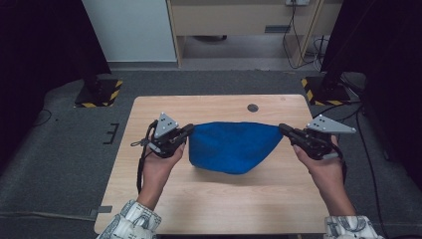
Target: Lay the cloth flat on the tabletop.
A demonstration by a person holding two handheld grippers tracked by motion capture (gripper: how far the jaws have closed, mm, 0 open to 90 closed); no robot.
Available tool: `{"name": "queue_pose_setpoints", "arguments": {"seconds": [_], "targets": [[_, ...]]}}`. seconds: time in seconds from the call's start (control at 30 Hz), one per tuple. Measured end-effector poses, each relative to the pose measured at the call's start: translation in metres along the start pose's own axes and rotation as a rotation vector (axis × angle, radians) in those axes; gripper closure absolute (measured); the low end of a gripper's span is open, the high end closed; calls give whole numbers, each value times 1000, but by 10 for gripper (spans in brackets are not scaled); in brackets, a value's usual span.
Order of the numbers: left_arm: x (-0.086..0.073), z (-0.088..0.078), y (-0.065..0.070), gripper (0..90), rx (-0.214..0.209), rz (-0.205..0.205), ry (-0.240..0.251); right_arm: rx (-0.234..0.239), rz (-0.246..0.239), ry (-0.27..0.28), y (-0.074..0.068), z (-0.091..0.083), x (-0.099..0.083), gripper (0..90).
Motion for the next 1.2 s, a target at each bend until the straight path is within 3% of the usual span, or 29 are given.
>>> {"name": "queue_pose_setpoints", "arguments": {"seconds": [0.43, 0.53, 0.67, 0.87, 1.2], "targets": [[31, -37, 8, 879, -7, 33, 72, 42, -63, 80, -26, -39, 31, 891], [38, -36, 4, 878, -10, 46, 67, 30, -77, 69, -25, -36, 37, 890], [35, -17, -8, 878, -15, 24, 47, 3, -61, 29, -11, -17, 33, 890], [16, 24, -26, 878, -10, -8, -12, -30, -20, -30, 17, 21, 19, 890], [-2, 57, -32, 878, -6, -17, -72, -45, 46, -94, 43, 63, -2, 890]]}}
Point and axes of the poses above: each handheld gripper's, and its own axes: z roughly forward along the jaws, x roughly out of its top, y roughly to its right, the point moved 7 cm from there along z, roughly forward along the jaws, and after that the axes turned 15 degrees about z, right-handed, at the moved point
